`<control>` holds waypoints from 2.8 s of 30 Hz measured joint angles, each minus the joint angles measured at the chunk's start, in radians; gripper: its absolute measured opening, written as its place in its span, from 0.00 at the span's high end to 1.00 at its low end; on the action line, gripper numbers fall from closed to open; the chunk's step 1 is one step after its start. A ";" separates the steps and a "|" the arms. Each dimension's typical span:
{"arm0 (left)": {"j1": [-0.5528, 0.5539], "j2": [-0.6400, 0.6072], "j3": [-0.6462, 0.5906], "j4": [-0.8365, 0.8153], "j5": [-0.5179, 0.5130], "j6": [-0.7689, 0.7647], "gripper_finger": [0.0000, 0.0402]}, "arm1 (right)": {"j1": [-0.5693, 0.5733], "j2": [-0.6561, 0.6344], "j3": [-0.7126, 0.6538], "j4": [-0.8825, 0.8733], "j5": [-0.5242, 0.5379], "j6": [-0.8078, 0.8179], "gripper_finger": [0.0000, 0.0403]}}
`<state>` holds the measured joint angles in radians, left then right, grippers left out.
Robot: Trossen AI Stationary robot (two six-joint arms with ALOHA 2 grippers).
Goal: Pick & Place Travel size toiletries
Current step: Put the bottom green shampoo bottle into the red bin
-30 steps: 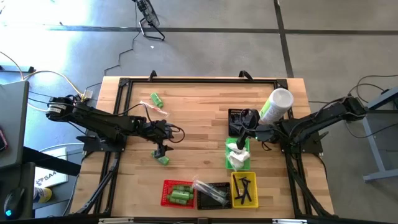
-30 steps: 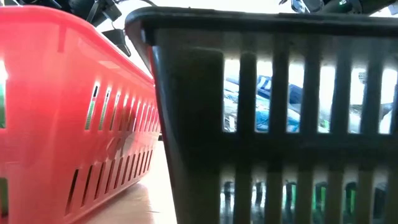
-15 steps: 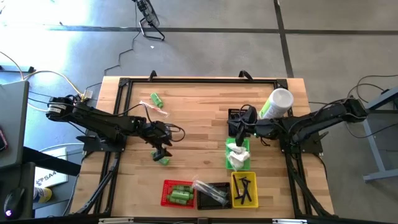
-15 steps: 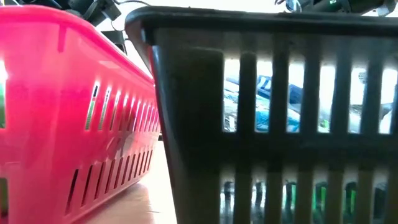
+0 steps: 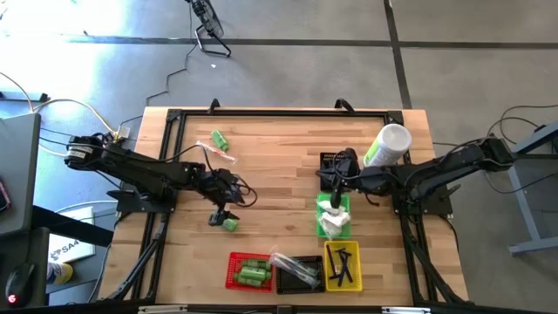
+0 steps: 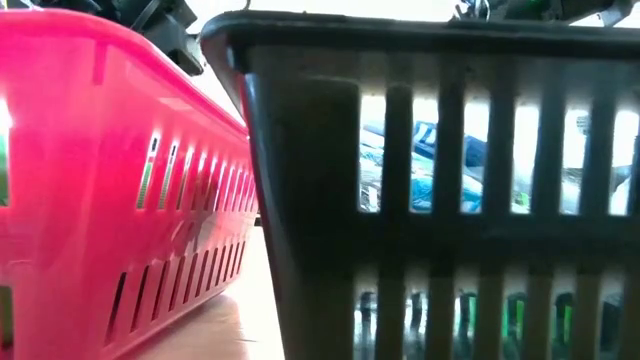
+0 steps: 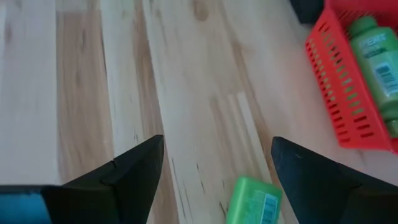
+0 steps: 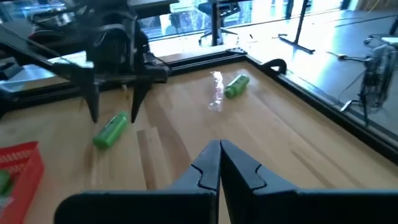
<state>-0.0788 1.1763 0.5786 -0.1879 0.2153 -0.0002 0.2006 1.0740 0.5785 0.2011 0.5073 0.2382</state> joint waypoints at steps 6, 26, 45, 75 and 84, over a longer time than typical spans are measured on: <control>0.000 0.000 0.050 -0.009 0.003 0.062 0.27 | 0.019 0.000 0.000 -0.001 -0.016 0.028 1.00; -0.169 -0.001 0.222 -0.462 -0.065 0.072 0.27 | 0.029 0.000 0.000 -0.002 -0.012 0.027 1.00; -0.204 -0.001 0.202 -0.575 -0.079 -0.031 0.27 | 0.028 0.000 0.000 -0.003 -0.011 0.019 1.00; -0.203 -0.001 0.186 -0.567 -0.096 -0.031 0.27 | 0.028 0.001 0.000 -0.018 -0.012 0.019 1.00; -0.203 -0.001 0.186 -0.567 -0.143 -0.026 0.27 | 0.029 0.001 0.000 -0.018 -0.012 0.019 1.00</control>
<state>-0.2817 1.1755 0.7643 -0.7551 0.0721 -0.0265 0.2293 1.0748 0.5785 0.1833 0.4953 0.2573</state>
